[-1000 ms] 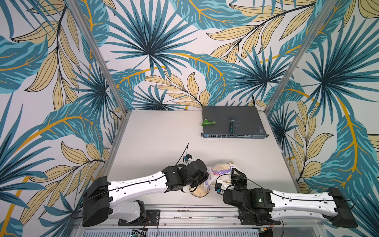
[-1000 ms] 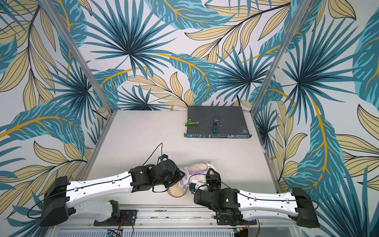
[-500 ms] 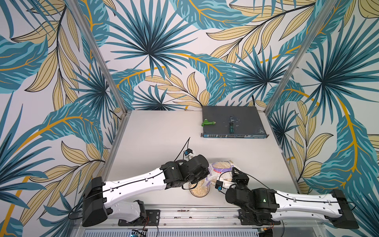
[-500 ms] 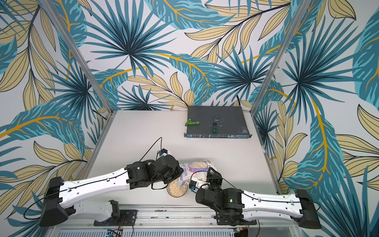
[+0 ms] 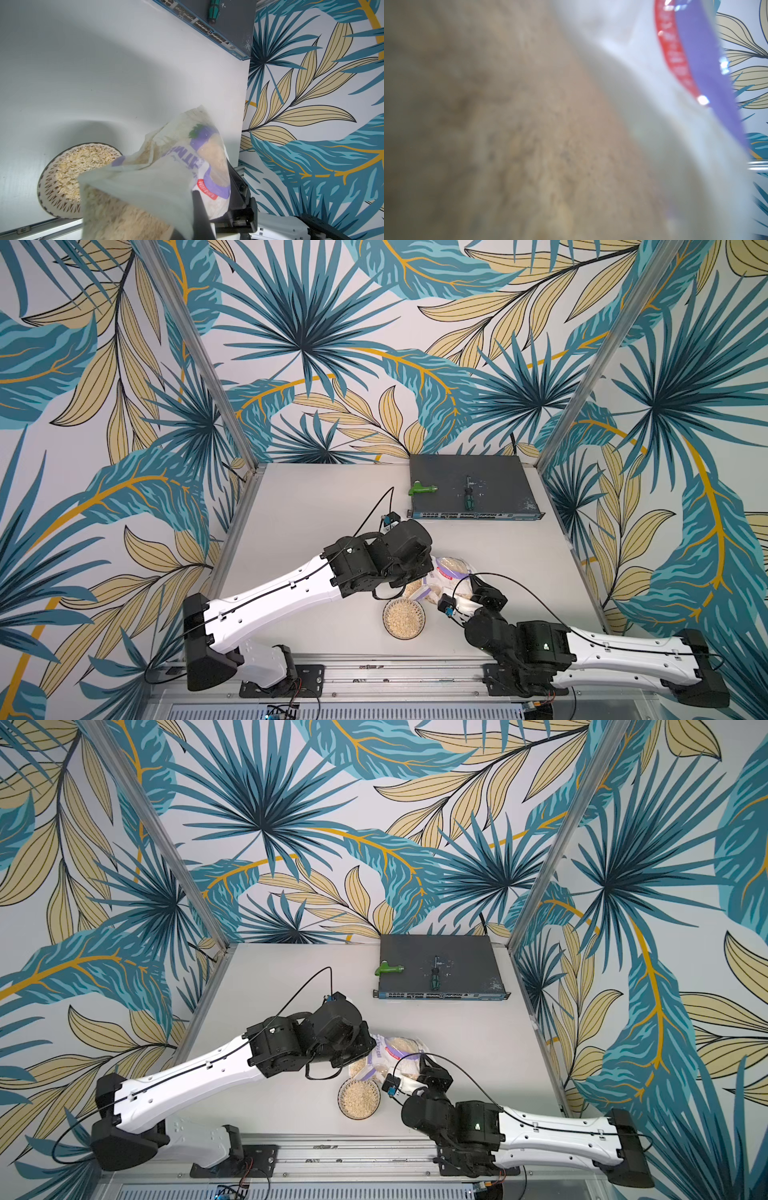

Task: Pour the oats into the breakfast bowl
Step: Pour the oats into the bowl, then place the oats bag at the center of the board.

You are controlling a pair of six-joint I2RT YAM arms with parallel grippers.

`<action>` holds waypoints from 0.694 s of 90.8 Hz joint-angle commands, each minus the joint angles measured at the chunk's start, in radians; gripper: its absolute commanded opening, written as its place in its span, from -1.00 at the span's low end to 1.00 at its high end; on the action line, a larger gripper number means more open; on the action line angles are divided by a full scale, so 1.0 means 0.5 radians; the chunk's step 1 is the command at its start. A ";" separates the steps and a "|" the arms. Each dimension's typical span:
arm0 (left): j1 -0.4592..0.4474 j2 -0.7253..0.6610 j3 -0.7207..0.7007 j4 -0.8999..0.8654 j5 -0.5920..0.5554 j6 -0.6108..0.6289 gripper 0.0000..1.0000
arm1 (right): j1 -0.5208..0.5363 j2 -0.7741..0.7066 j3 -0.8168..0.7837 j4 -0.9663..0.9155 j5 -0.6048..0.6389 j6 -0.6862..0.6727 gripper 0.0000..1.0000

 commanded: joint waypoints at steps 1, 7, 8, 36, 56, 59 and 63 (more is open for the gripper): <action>0.082 0.039 0.209 -0.042 -0.048 0.163 -1.00 | 0.005 -0.063 0.028 0.230 0.079 0.055 -1.00; 0.100 0.076 0.302 -0.077 -0.047 0.206 -1.00 | 0.000 -0.077 0.023 0.332 0.081 0.109 -1.00; 0.102 0.080 0.316 -0.082 -0.047 0.213 -1.00 | -0.001 -0.076 0.023 0.349 0.081 0.117 -1.00; 0.214 0.245 0.785 -0.224 0.028 0.387 -1.00 | -0.104 0.099 0.205 0.461 0.092 0.298 -1.00; 0.250 0.361 1.101 -0.287 0.001 0.486 -1.00 | -0.198 -0.164 -0.027 1.068 -0.135 0.415 -1.00; 0.252 0.382 1.140 -0.291 0.006 0.495 -1.00 | -0.218 -0.189 -0.073 1.158 -0.160 0.419 -1.00; 0.255 0.410 1.195 -0.298 0.017 0.510 -1.00 | -0.262 -0.204 -0.126 1.250 -0.187 0.439 -1.00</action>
